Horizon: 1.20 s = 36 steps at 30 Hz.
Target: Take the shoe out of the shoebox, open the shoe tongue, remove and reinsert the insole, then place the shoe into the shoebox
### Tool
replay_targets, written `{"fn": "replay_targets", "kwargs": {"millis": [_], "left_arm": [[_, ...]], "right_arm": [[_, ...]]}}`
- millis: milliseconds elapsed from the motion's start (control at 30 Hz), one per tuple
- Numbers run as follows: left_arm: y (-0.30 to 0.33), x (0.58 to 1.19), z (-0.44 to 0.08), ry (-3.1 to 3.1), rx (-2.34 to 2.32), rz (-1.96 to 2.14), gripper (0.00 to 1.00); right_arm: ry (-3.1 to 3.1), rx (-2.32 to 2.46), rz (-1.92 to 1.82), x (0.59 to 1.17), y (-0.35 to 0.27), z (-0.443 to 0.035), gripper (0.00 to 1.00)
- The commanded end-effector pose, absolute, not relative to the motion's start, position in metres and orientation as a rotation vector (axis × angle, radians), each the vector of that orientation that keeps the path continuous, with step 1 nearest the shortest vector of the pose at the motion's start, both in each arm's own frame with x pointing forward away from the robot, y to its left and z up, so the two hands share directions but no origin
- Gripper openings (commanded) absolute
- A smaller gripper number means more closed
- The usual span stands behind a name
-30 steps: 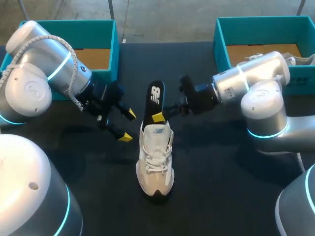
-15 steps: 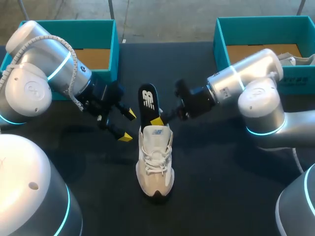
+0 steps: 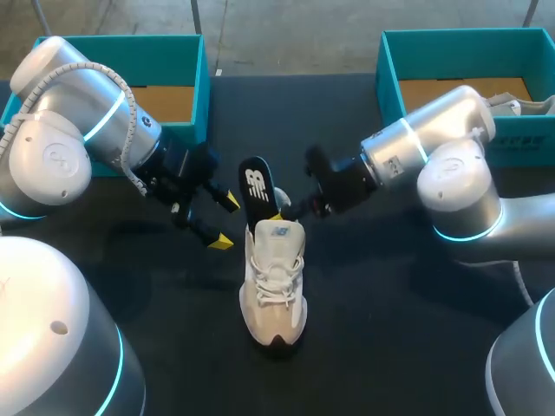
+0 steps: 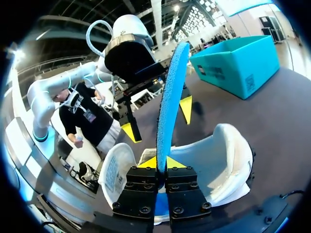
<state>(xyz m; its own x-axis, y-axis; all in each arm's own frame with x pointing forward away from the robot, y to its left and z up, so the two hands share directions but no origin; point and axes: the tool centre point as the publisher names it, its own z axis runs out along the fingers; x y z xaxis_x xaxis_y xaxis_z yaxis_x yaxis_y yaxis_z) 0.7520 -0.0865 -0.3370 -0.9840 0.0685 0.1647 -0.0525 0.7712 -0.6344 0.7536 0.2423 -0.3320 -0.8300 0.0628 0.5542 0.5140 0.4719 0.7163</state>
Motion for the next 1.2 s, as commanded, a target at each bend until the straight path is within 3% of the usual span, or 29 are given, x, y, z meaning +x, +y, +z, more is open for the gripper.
{"fn": "replay_targets", "kwargs": {"millis": [33,433,533,600,633,1200], "left_arm": [[-0.087,0.752,-0.337,-2.788,-0.013,1.003,1.0],[-0.087,0.752,-0.337,-2.788,-0.013,1.003,1.0],[-0.087,0.752,-0.337,-2.788,-0.013,1.003,1.0],[-0.087,0.752,-0.337,-2.788,-0.013,1.003,1.0],[-0.087,0.752,-0.337,-2.788,-0.013,1.003,1.0],[-0.087,0.752,-0.337,-2.788,-0.013,1.003,1.0]], "right_arm": [[-2.285,-0.475,-1.333,0.757,0.245,-0.325,0.2],[-2.299,-0.436,-1.349,0.772,0.254,-0.319,0.26],[-2.298,-0.442,-1.343,0.772,0.255,-0.321,0.22],[-2.299,-0.459,-1.337,0.771,0.254,-0.322,0.04],[-2.301,-0.461,-1.332,0.77,0.254,-0.323,0.0],[-2.304,-0.564,-1.29,0.743,0.233,-0.338,0.0]]}}
